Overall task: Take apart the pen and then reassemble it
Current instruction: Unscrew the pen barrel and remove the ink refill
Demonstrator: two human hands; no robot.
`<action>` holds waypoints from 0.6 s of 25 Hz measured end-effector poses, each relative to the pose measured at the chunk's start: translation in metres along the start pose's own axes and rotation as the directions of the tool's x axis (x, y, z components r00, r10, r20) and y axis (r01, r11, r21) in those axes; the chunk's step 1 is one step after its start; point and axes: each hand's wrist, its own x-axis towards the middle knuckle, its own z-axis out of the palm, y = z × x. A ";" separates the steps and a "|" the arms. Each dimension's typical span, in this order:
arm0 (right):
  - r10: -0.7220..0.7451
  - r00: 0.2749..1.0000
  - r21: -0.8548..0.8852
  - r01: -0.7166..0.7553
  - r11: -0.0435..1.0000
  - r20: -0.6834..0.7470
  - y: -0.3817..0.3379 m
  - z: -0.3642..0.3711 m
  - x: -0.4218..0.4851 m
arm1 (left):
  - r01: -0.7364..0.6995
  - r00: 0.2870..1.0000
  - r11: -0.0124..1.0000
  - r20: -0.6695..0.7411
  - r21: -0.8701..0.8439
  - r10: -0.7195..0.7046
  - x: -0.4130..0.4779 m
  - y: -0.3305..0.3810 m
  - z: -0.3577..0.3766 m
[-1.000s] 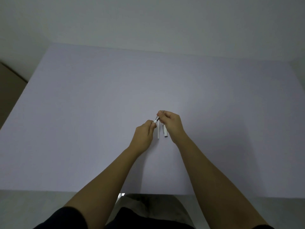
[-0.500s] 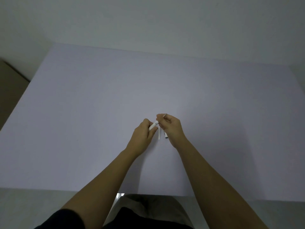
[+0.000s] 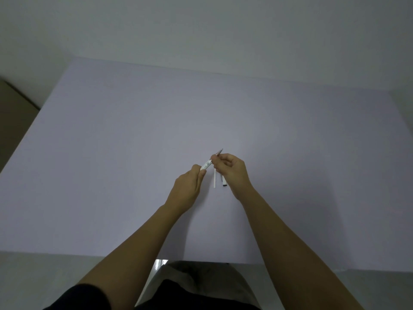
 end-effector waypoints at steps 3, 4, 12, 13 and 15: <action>-0.004 0.999 0.028 0.003 1.000 0.046 0.001 0.001 0.000 | -0.003 1.000 1.000 0.014 0.014 0.003 -0.002 0.000 -0.002; -0.003 0.999 0.054 0.000 0.999 0.054 0.001 0.001 -0.001 | -0.004 1.000 1.000 0.016 0.012 0.004 -0.002 0.000 -0.002; 0.040 0.997 0.170 -0.050 0.984 0.063 -0.006 0.002 0.000 | -0.020 0.999 1.000 0.051 -0.002 0.020 -0.001 0.005 -0.006; 0.045 0.998 0.153 -0.049 0.987 0.034 -0.006 0.002 0.000 | -0.029 0.998 1.000 0.051 0.000 0.029 -0.001 0.007 -0.007; 0.035 0.999 0.131 -0.035 0.991 0.003 -0.006 0.000 -0.001 | -0.036 0.997 0.999 0.061 0.003 0.036 -0.001 0.007 -0.007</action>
